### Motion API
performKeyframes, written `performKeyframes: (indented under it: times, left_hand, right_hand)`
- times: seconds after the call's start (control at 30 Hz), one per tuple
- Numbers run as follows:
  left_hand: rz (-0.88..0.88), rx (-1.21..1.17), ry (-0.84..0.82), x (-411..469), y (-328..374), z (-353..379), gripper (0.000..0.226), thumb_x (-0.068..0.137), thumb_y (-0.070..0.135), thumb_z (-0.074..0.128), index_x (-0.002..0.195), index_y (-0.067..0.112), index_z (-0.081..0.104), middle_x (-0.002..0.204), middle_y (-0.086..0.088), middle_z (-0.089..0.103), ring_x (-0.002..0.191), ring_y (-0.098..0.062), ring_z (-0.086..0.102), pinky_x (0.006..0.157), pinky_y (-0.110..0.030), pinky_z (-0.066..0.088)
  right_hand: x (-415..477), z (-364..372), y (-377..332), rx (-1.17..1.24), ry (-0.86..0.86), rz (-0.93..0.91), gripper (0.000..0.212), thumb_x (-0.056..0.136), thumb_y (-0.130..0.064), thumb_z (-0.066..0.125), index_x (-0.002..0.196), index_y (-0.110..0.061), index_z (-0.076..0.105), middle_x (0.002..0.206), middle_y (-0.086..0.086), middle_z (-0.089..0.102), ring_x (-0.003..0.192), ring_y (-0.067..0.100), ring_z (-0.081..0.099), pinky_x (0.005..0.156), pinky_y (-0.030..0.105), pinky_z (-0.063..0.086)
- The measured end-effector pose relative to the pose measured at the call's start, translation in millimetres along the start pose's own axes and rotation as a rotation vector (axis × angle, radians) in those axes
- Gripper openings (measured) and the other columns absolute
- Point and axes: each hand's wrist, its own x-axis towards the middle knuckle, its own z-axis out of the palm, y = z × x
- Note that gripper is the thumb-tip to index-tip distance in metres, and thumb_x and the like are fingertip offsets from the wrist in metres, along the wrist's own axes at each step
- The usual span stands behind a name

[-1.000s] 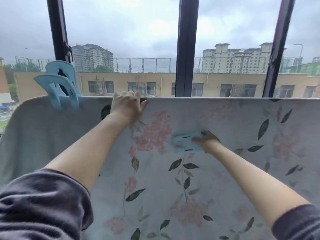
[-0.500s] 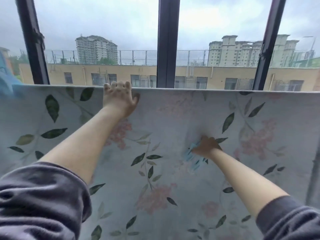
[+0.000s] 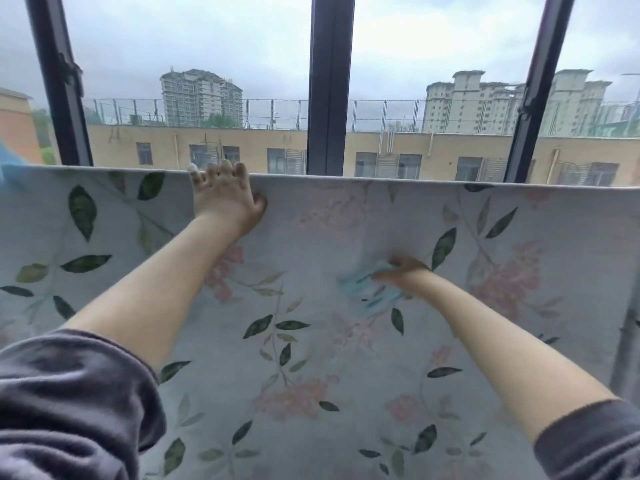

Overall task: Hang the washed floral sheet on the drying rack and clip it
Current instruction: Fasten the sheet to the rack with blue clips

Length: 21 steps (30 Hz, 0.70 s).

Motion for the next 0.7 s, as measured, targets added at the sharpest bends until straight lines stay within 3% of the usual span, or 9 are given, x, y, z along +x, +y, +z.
performKeyframes:
  times: [0.07,0.13,0.23,0.3,0.4,0.5,0.57,0.6,0.7]
  left_hand:
    - [0.073,-0.030,-0.013,1.2,20.3,-2.6,0.052,0.088,0.044,0.041,0.124,0.007,0.037,0.126,-0.018,0.045,0.122,-0.036,0.038,0.110,-0.057,0.019]
    - [0.176,-0.059,0.003,1.4,44.5,-3.3,0.051,0.087,0.040,0.042,0.125,0.008,0.036,0.124,-0.016,0.046,0.119,-0.034,0.040,0.107,-0.054,0.023]
    - [0.228,-0.073,0.025,1.6,71.8,-1.0,0.050,0.086,0.038,0.043,0.126,0.008,0.035,0.122,-0.015,0.045,0.116,-0.033,0.040,0.103,-0.050,0.025]
    - [0.221,-0.083,0.050,3.6,84.7,1.9,0.049,0.085,0.037,0.043,0.124,0.008,0.036,0.121,-0.015,0.045,0.115,-0.033,0.041,0.102,-0.050,0.025]
    - [0.257,-0.152,0.104,4.3,110.3,3.2,0.045,0.085,0.036,0.043,0.120,0.009,0.040,0.117,-0.012,0.048,0.112,-0.032,0.043,0.101,-0.049,0.025]
    - [0.297,-0.199,0.120,4.9,147.3,-0.2,0.042,0.085,0.038,0.045,0.116,0.011,0.043,0.113,-0.011,0.050,0.110,-0.030,0.044,0.100,-0.047,0.026]
    - [0.266,-0.204,0.107,4.8,164.9,-0.8,0.042,0.084,0.040,0.046,0.115,0.012,0.044,0.112,-0.010,0.049,0.109,-0.031,0.044,0.100,-0.047,0.027]
    - [0.232,-0.211,0.113,3.5,171.7,0.9,0.042,0.084,0.041,0.046,0.114,0.012,0.044,0.111,-0.010,0.049,0.108,-0.031,0.043,0.101,-0.047,0.026]
    - [0.138,-0.226,0.209,-1.0,185.9,9.7,0.036,0.085,0.039,0.043,0.108,0.011,0.044,0.111,-0.012,0.049,0.108,-0.032,0.041,0.107,-0.050,0.019]
  right_hand:
    - [-2.3,-15.2,-14.9,0.379,-0.019,-0.108,0.050,0.085,-0.031,0.068,0.127,-0.009,0.053,0.111,0.003,0.062,0.102,0.021,0.060,0.085,0.035,0.053]
    - [3.8,-30.3,-10.2,0.546,0.053,0.003,0.051,0.085,-0.034,0.066,0.125,-0.008,0.051,0.112,0.008,0.059,0.103,0.025,0.059,0.085,0.037,0.054]
    - [1.5,-35.6,32.3,0.175,0.146,0.377,0.053,0.084,-0.038,0.065,0.124,-0.008,0.048,0.117,0.009,0.053,0.103,0.028,0.053,0.085,0.039,0.051]
    - [3.1,-32.6,54.7,-0.003,0.105,0.464,0.053,0.082,-0.039,0.066,0.119,-0.006,0.049,0.119,0.010,0.054,0.103,0.031,0.054,0.086,0.040,0.051]
    - [8.3,-47.8,48.2,0.386,0.011,0.261,0.052,0.078,-0.042,0.071,0.116,-0.010,0.056,0.113,0.007,0.060,0.104,0.027,0.059,0.080,0.038,0.054]
    - [13.0,-73.4,36.1,0.645,-0.047,0.053,0.039,0.083,-0.039,0.067,0.114,-0.017,0.058,0.110,0.008,0.066,0.101,0.026,0.063,0.090,0.041,0.052]
    - [21.0,-78.8,54.4,0.528,0.066,0.206,0.033,0.084,-0.037,0.066,0.108,-0.016,0.058,0.106,0.006,0.064,0.095,0.025,0.062,0.091,0.041,0.052]
    - [21.1,-80.7,68.8,0.329,0.101,0.299,0.035,0.082,-0.039,0.066,0.106,-0.015,0.058,0.109,0.007,0.061,0.092,0.025,0.060,0.090,0.040,0.052]
    - [21.7,-90.3,105.7,-0.300,0.022,0.317,0.072,0.078,-0.045,0.065,0.139,-0.017,0.040,0.137,0.009,0.046,0.111,0.029,0.054,0.088,0.035,0.050]
